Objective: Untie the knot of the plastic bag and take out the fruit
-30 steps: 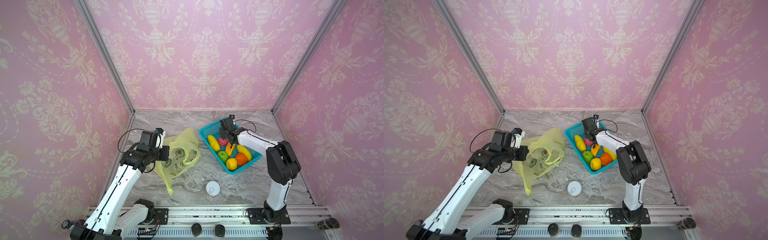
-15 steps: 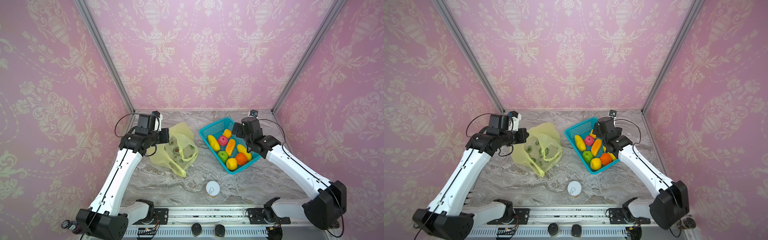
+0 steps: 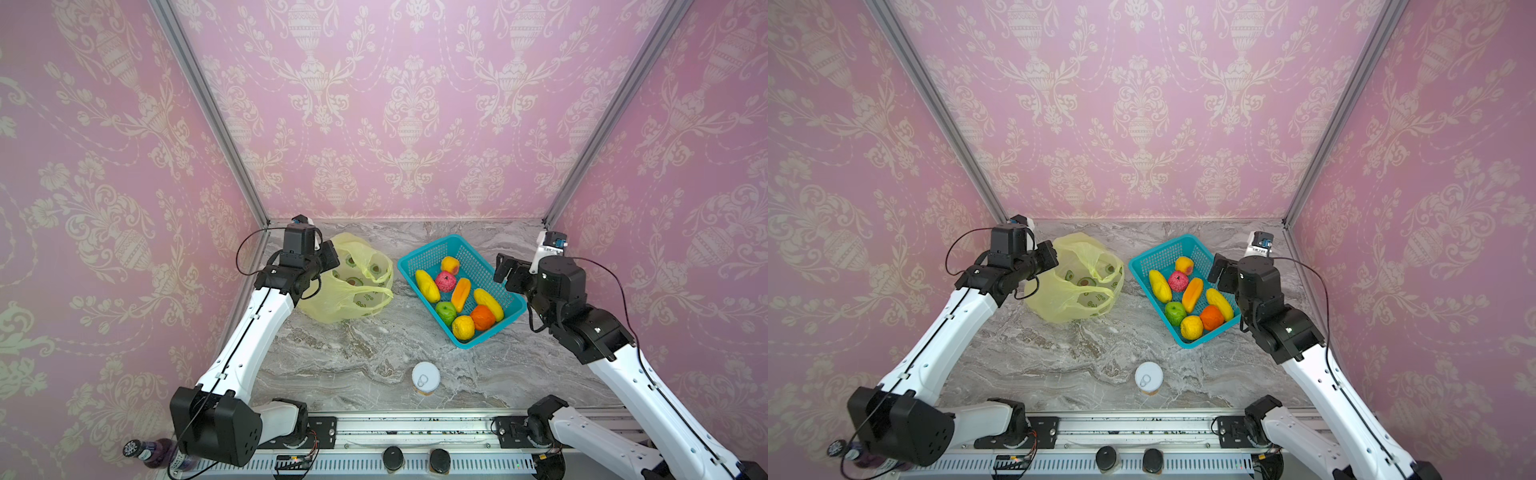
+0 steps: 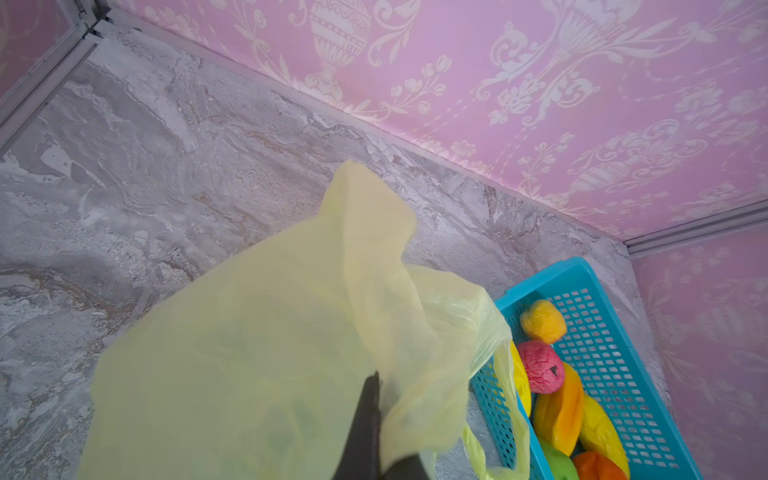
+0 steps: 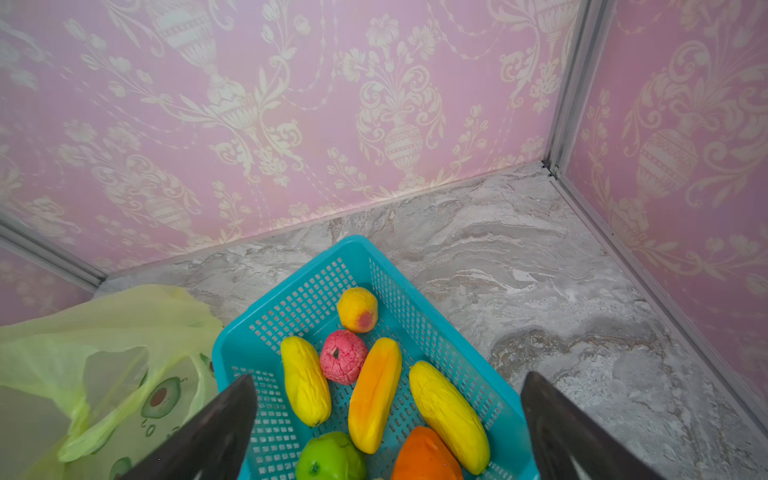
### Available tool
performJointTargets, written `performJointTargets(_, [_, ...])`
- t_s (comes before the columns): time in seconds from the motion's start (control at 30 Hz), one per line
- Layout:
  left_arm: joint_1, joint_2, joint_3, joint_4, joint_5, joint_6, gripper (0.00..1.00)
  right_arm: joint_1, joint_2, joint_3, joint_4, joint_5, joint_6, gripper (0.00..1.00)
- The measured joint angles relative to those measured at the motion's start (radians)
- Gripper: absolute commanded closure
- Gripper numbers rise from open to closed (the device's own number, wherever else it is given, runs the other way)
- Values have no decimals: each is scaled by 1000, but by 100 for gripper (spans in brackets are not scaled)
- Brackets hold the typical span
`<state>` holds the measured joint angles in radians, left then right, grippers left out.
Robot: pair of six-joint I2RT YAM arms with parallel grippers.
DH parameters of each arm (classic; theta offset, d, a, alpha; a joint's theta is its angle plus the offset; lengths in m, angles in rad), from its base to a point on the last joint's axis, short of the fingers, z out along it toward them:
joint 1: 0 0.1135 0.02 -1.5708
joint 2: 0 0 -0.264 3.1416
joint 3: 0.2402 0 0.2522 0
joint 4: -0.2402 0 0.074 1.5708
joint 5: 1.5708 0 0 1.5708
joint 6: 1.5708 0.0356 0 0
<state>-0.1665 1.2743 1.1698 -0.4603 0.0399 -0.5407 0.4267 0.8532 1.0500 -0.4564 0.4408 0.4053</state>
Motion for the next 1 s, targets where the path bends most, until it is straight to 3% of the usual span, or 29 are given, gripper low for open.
performJointTargets(0.13, [0,-3,-98,72,-29,-2,77,-5,-106,-67,67,57,-64,0])
performJointTargets(0.23, [0,-3,-113,85,-36,0,40,-19,-149,-171,124,136,-116,0])
performJointTargets(0.27, [0,-5,-113,91,-37,0,12,-27,-156,-219,141,166,-131,0])
performJointTargets(0.3, [0,-8,-113,91,-38,-3,1,-34,-157,-256,157,187,-145,0])
performJointTargets(0.47, [0,-11,-41,21,-16,0,1,-116,-128,-444,264,258,-196,0])
performJointTargets(0.73, [0,-51,192,-161,27,6,1,-225,-18,-520,417,296,-196,0])
performJointTargets(0.87, [0,-160,189,-235,-75,27,1,-293,8,-586,481,317,-175,0])
performJointTargets(1.0, [0,-386,11,-219,-260,27,1,-375,40,-607,472,311,-117,0])
